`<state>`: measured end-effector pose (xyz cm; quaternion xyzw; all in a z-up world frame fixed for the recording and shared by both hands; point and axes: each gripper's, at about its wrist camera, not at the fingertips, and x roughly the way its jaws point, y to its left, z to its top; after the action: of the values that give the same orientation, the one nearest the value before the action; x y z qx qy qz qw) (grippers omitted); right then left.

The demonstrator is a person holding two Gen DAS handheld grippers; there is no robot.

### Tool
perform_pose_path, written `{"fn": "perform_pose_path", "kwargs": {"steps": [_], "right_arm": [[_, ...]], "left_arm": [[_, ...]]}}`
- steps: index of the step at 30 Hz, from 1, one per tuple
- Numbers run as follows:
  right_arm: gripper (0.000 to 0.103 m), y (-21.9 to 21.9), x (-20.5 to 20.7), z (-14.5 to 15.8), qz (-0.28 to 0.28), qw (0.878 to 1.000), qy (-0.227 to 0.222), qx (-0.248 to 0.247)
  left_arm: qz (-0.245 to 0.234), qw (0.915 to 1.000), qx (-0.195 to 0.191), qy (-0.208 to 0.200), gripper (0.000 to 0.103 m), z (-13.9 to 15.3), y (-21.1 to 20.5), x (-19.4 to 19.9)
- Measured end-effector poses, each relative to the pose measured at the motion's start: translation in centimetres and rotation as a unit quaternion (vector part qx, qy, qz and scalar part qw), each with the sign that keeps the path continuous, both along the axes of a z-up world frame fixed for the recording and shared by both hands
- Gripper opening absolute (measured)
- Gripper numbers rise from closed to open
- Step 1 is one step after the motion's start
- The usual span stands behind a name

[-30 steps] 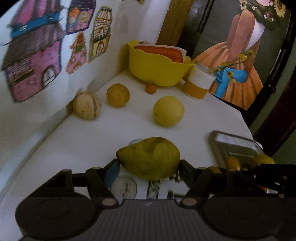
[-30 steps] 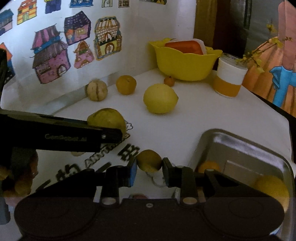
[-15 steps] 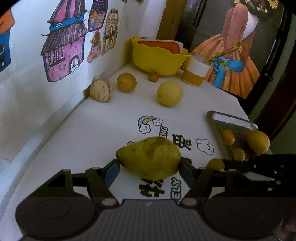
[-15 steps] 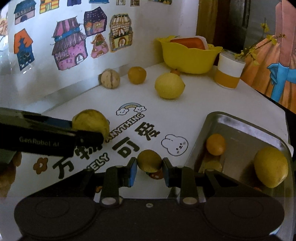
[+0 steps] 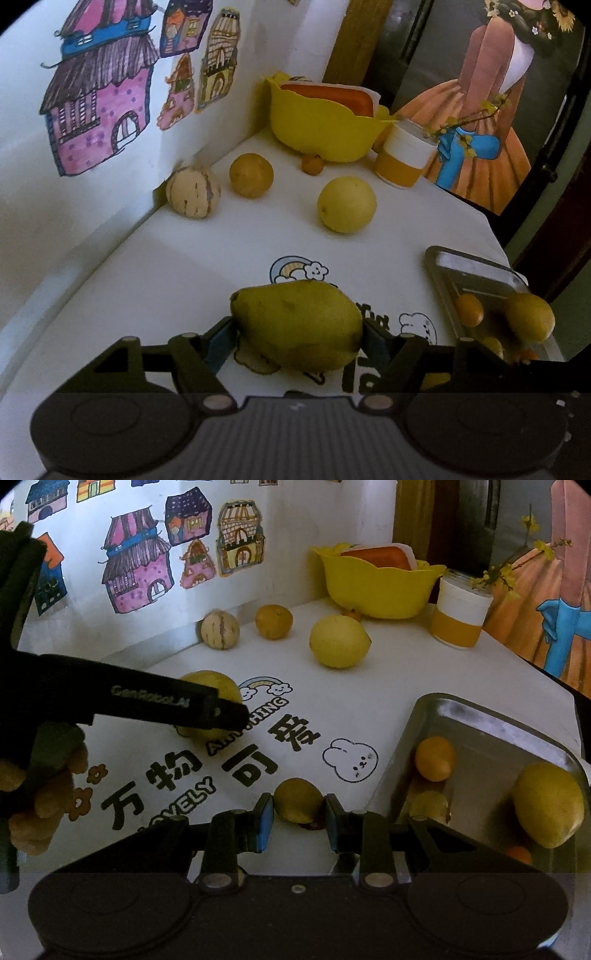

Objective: Organize fruits
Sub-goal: 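Grasp the green-yellow pear with the left tool while the right tool grasps a brown kiwi, then carry the pear and kiwi onto the metal tray and open both tools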

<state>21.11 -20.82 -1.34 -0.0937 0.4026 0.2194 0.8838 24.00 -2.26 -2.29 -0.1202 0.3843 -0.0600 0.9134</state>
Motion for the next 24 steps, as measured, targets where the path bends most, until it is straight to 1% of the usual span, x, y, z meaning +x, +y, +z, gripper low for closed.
{"fn": "perform_pose_path", "kwargs": {"steps": [6, 11, 14, 16, 19, 24], "right_arm": [[0.031, 0.1, 0.2, -0.1, 0.004, 1.000, -0.004, 0.004], [0.031, -0.3, 0.0, 0.0, -0.005, 1.000, -0.007, 0.016], [0.031, -0.9, -0.7, 0.6, -0.012, 0.999, -0.024, 0.033], [0.031, -1.2, -1.2, 1.1, -0.018, 0.999, -0.035, 0.035], [0.031, -2.0, -1.9, 1.8, -0.029, 0.998, -0.048, 0.035], [0.031, -4.8, -3.4, 3.2, -0.066, 0.995, -0.062, 0.035]], "left_arm": [[0.002, 1.0000, 0.004, -0.008, 0.074, -0.1, -0.3, 0.3], [0.000, 1.0000, 0.000, -0.005, 0.074, -0.1, -0.2, -0.1], [-0.004, 0.9999, -0.014, -0.002, 0.074, 0.1, -0.2, -0.6], [-0.006, 0.9998, -0.022, -0.001, 0.074, 0.3, -0.4, -0.9], [-0.012, 0.9997, -0.022, -0.006, 0.074, 0.8, -1.0, -1.4], [-0.034, 0.9989, -0.027, -0.018, 0.074, 2.0, -3.1, -2.4]]}}
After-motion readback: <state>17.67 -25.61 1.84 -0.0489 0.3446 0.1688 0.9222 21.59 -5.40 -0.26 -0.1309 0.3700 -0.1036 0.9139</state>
